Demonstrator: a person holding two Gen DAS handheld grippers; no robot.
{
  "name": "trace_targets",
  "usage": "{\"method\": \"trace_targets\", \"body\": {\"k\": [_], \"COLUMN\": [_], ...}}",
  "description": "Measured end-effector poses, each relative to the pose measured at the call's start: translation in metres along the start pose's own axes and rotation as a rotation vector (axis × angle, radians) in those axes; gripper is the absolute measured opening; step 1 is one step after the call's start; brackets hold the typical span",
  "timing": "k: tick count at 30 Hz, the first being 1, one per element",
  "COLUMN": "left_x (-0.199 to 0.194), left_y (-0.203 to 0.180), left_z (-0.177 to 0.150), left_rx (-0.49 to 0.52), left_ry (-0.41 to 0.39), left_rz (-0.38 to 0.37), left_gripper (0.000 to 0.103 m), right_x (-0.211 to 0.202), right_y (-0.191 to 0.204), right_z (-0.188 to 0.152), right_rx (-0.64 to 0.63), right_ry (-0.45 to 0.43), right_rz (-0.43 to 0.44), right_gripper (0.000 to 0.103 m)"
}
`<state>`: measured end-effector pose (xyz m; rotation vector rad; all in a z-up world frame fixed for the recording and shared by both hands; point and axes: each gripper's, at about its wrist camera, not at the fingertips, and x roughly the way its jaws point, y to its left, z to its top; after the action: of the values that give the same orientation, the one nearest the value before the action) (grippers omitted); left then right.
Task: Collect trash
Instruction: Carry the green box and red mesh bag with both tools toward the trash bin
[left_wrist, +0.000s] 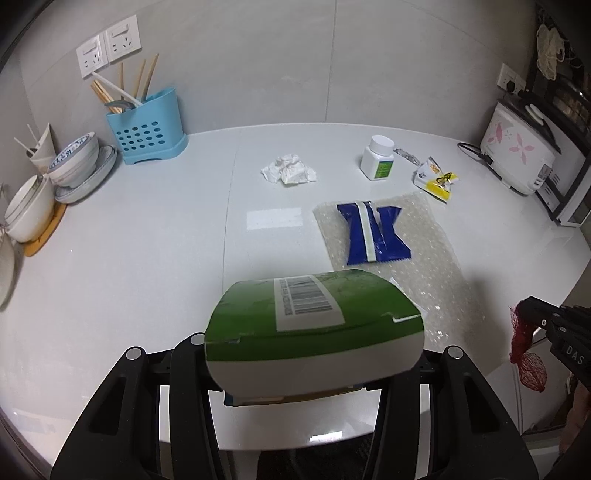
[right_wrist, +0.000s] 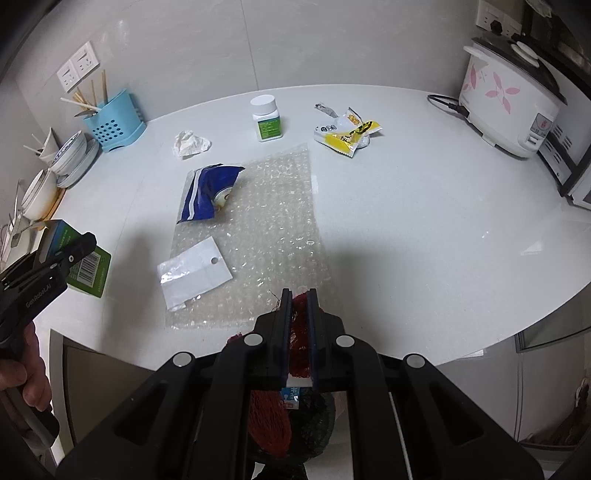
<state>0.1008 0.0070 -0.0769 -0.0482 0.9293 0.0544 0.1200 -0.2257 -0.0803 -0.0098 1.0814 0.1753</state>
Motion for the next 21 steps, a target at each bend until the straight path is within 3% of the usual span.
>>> {"method": "trace_targets", "body": {"k": [21], "left_x": [-0.050], "left_y": [-0.025], "left_z": [-0.071], "left_rx": [-0.002], "left_ry": [0.036], "left_rz": [-0.052], "left_gripper": [0.046], "right_x": [-0.035], "right_y": [0.010], "right_z": [-0.047], "right_rx": [-0.057], "right_ry": [-0.035], "right_rz": [0.034], "right_gripper": [0.007]}}
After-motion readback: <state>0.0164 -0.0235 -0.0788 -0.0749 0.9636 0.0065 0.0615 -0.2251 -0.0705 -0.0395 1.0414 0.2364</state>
